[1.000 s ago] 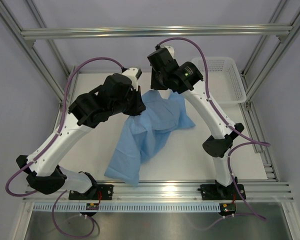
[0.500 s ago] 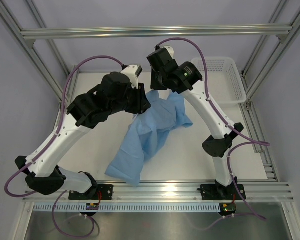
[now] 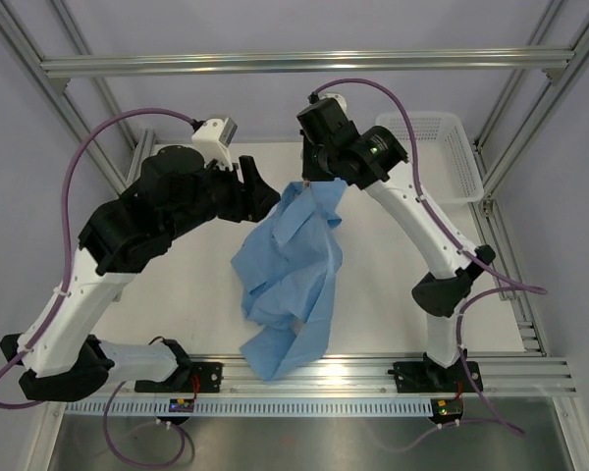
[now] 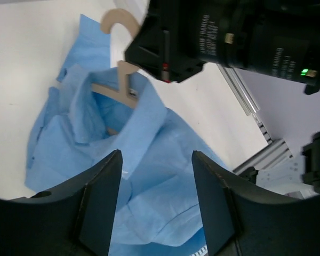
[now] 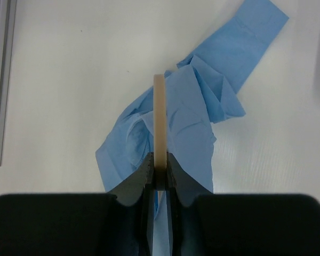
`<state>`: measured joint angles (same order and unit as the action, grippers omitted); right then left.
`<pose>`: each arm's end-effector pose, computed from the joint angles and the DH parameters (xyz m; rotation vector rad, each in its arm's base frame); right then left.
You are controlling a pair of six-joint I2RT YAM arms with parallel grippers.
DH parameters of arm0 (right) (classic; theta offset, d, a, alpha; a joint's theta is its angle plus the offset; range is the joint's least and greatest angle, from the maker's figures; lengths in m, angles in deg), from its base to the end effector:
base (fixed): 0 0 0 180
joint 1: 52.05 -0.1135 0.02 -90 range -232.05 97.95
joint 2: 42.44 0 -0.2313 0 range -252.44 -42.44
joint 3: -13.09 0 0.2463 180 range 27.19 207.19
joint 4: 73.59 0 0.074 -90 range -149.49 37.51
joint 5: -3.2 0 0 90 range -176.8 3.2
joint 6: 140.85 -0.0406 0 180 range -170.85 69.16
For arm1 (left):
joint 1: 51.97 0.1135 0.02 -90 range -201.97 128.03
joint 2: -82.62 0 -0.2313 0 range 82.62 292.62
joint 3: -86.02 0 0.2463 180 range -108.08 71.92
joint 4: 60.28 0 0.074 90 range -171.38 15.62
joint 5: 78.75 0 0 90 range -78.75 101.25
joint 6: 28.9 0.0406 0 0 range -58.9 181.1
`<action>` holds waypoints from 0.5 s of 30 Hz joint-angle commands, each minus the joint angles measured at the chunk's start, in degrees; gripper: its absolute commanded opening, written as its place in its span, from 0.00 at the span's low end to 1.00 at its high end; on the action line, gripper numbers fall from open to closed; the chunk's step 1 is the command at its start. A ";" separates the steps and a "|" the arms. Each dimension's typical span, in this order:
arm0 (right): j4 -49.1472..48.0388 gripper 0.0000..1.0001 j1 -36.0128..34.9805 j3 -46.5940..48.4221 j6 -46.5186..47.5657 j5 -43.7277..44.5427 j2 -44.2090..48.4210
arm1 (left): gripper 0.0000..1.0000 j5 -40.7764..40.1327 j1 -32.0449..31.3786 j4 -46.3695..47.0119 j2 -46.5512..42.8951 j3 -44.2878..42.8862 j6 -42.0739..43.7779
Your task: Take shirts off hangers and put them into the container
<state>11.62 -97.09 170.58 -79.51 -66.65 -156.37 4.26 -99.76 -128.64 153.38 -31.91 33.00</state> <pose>0.2756 0.2562 0.4201 -0.1431 2.2557 0.2862 0.1500 -0.1580 0.4712 0.2612 1.9978 -0.7507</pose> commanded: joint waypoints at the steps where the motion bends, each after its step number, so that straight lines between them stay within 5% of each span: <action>1: -6.50 0.00 2.84 -8.69 1.68 -3.86 13.25 | 0.61 -4.71 1.81 -2.86 -2.12 -1.11 0.32; 10: -18.81 0.00 20.94 -30.60 5.29 -34.09 33.66 | 0.60 24.17 23.15 1.25 -6.60 9.96 4.28; 15: -28.03 0.00 27.62 -38.00 1.25 -53.43 38.87 | 0.59 30.97 25.11 6.35 -5.11 11.02 3.85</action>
<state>-7.41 -72.17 135.63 -76.56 -102.28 -118.41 24.87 -75.13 -129.32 148.05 -20.57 35.84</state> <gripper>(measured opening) 0.167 0.597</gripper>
